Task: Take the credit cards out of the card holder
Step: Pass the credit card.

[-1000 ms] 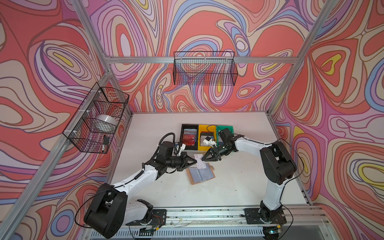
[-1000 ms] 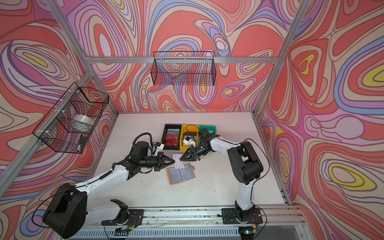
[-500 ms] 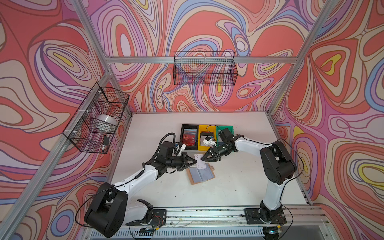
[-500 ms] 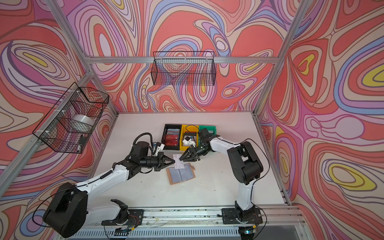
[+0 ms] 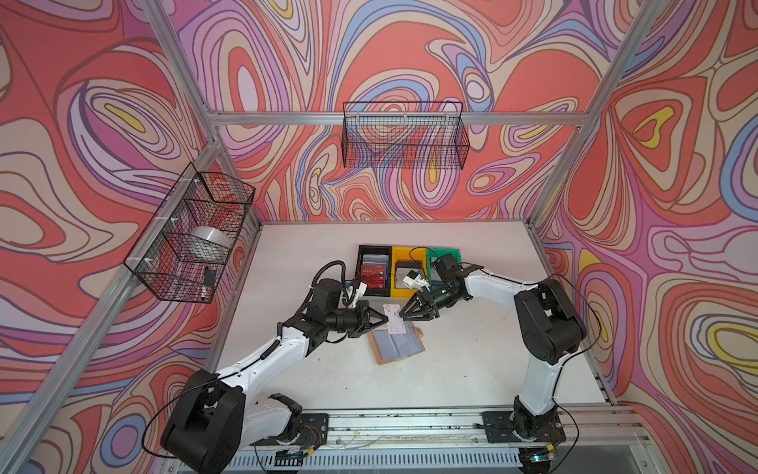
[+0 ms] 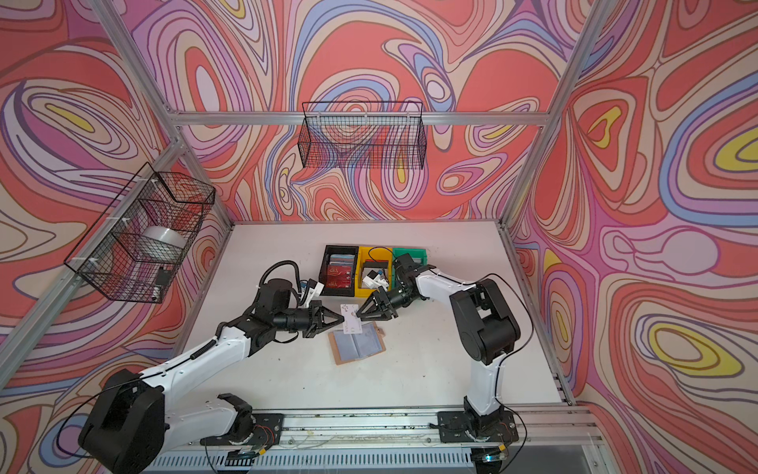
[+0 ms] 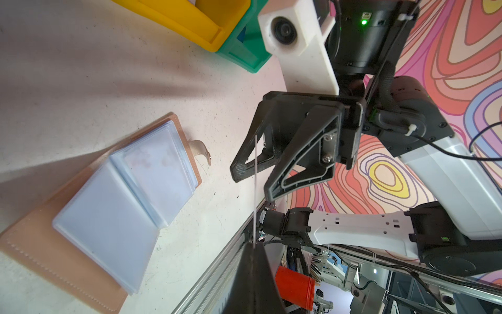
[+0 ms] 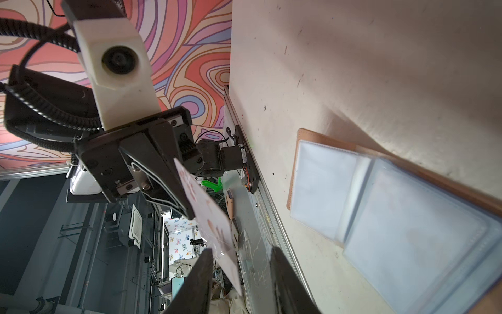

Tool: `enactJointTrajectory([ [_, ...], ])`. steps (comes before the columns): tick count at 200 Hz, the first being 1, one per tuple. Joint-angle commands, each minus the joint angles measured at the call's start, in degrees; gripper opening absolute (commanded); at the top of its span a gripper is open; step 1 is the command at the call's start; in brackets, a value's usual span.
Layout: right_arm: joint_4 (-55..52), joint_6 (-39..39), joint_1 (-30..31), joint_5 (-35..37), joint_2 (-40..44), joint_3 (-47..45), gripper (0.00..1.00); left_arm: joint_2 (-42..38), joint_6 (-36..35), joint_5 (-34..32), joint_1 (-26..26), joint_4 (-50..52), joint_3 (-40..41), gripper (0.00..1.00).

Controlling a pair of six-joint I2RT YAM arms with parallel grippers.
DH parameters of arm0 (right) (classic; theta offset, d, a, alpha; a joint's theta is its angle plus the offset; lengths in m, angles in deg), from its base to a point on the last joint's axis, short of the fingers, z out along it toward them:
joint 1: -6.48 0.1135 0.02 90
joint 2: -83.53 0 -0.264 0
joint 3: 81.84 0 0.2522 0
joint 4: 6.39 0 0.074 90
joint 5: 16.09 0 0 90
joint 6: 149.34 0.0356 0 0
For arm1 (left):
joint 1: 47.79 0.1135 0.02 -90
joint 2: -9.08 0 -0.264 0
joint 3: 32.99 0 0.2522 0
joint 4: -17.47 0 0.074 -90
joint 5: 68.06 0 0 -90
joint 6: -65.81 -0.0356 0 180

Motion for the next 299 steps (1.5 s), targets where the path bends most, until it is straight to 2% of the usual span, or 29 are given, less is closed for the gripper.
enactJointTrajectory([
  [1,-1.63,-1.44,-2.59,1.96,1.43,1.33,0.38,-1.39,-5.52,1.68,0.25,1.01,-2.96,0.00],
  [27,-4.16,-2.66,-4.59,3.55,3.93,3.05,0.38,-2.43,-14.65,1.34,0.18,2.27,-5.70,0.00],
  [62,-5.55,-3.02,-5.15,4.28,6.80,4.72,0.38,-3.55,-28.39,-1.28,0.20,10.24,-12.44,0.00],
  [84,-7.04,-3.08,-5.36,5.09,9.26,6.09,0.38,-5.61,-36.14,-2.10,0.21,9.73,-13.85,0.00],
  [145,-8.43,-5.23,-6.80,6.35,13.03,7.20,0.36,-12.13,-47.65,-5.95,0.23,-6.09,-8.96,0.00],
  [201,-8.02,-7.36,-6.99,4.65,17.55,7.38,0.36,-15.42,-57.28,-6.93,0.23,-8.00,-8.75,0.00],
  [238,-8.80,-13.78,-6.95,6.90,20.47,7.61,0.36,-13.75,-57.96,-4.84,0.23,-10.64,-9.50,0.00],
  [299,-6.67,-22.19,-6.94,10.58,26.05,7.08,0.34,-12.52,-51.94,-3.01,0.23,-18.34,-8.19,0.00],
])
